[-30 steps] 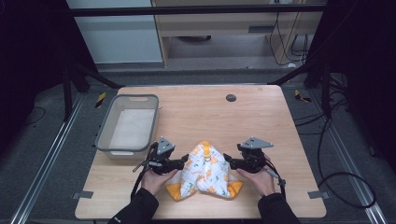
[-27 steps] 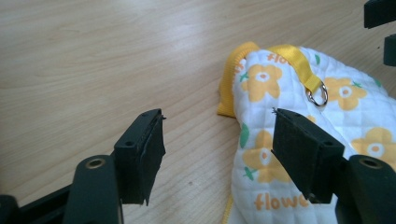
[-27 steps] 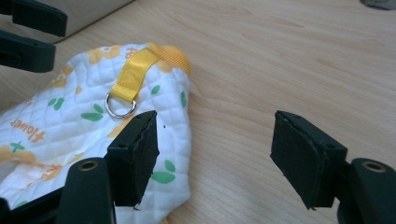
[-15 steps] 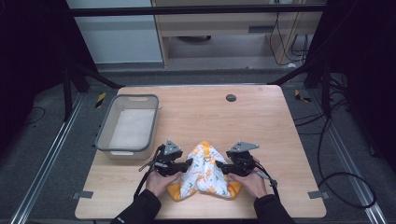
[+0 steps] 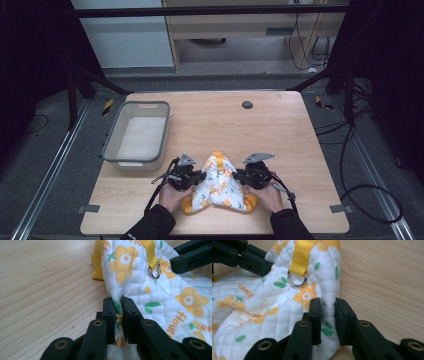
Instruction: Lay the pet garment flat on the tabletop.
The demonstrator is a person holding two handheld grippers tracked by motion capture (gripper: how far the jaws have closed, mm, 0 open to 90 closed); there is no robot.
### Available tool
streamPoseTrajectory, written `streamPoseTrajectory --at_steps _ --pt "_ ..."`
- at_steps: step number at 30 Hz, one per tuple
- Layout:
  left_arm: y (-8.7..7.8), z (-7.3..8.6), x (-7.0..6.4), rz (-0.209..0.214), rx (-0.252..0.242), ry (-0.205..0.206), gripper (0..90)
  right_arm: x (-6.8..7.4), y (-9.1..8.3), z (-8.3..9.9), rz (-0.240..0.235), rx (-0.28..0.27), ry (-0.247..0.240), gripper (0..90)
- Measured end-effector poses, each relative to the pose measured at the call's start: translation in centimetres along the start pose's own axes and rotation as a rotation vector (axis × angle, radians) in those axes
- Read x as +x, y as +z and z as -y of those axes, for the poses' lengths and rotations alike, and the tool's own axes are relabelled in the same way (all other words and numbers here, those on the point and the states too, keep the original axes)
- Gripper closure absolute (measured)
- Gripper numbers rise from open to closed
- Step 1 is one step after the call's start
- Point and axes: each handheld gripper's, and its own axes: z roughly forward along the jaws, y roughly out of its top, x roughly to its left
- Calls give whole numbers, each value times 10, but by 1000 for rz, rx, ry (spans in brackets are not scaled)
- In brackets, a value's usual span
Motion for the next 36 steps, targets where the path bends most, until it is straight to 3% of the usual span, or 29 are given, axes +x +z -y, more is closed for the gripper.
streamPoseTrajectory --at_steps 4,10,19,25,31,36 --pt "-7 -2 -2 6 -24 9 854 0 -3 -2 -5 -10 -1 833" --pt "-30 -11 -10 6 -85 52 868 4 -26 -8 -20 -73 -8 844" --pt "-62 -22 -23 36 -193 73 887 14 -54 -11 -24 -170 -52 844" --pt "-80 -33 -33 41 -251 93 890 21 -73 -15 -35 -234 -57 842" --pt "-97 -52 -40 36 -306 134 890 25 -93 -33 -17 -295 -76 837" --pt "-98 -70 -32 2 -343 116 889 22 -96 -51 11 -328 -72 828"
